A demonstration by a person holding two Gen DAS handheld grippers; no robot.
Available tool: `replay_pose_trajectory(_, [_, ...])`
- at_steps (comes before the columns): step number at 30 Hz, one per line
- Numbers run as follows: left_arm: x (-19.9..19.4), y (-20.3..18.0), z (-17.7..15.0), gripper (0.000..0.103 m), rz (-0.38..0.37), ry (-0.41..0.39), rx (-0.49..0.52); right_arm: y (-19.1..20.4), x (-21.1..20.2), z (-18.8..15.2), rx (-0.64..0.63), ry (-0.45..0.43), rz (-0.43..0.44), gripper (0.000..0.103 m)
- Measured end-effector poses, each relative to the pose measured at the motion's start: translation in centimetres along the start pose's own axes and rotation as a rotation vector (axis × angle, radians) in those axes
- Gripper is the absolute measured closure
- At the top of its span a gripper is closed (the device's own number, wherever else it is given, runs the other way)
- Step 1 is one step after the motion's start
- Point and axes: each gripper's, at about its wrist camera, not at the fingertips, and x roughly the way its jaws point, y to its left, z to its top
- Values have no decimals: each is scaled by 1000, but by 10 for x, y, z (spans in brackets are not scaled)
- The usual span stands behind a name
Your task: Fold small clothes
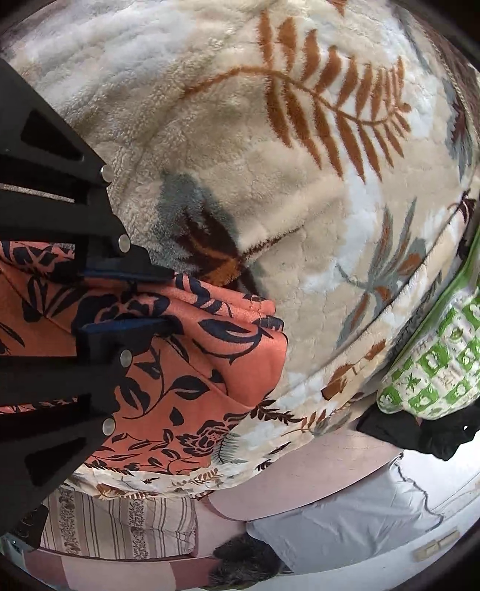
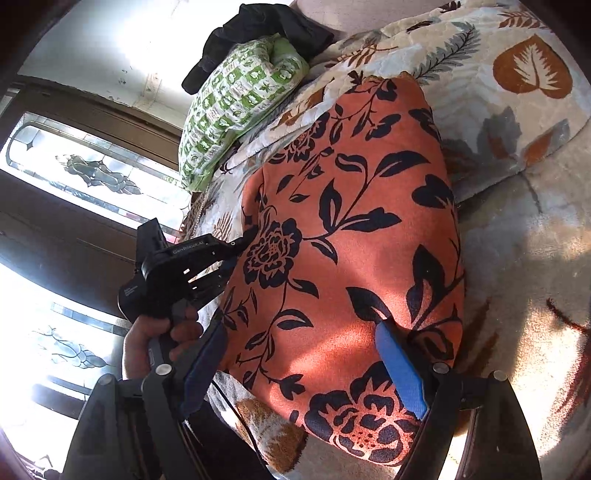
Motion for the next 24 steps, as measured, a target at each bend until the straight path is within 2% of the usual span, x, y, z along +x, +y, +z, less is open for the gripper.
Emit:
replay_pose_trajectory(2, [-13,-13,-3,75,0,-11,64,-1,-1,1,17,-1,3,18])
replay_pose_trajectory(5, [-40,-28,-21,57,-8,-56,166,0,-4,2,39,3,6,18])
replay_pose_trajectory(9, [-57,-36,-50,57,37,-77,263,6,-10,7,36,-5,9,18])
replay_pose_trajectory(14, [-42,-29,-74,57,132,-57,300,12,-22,35,40,-52,31,18])
replay_pose_trajectory(18, [-39,-27,-77,57,153,-67,310,3,-13,65,84,-56,94,15])
replay_pose_trajectory(20, [-35,-28,-78,57,154,-54,316,-16,9,71,133,4,-4,14])
replay_pose_trajectory(21, [-33,-29,-78,57,160,-57,319,-21,17,71,153,19,-16,14])
replay_pose_trajectory(24, [-32,-26,-79,56,150,-60,322,-5,8,71,87,-10,-34,14])
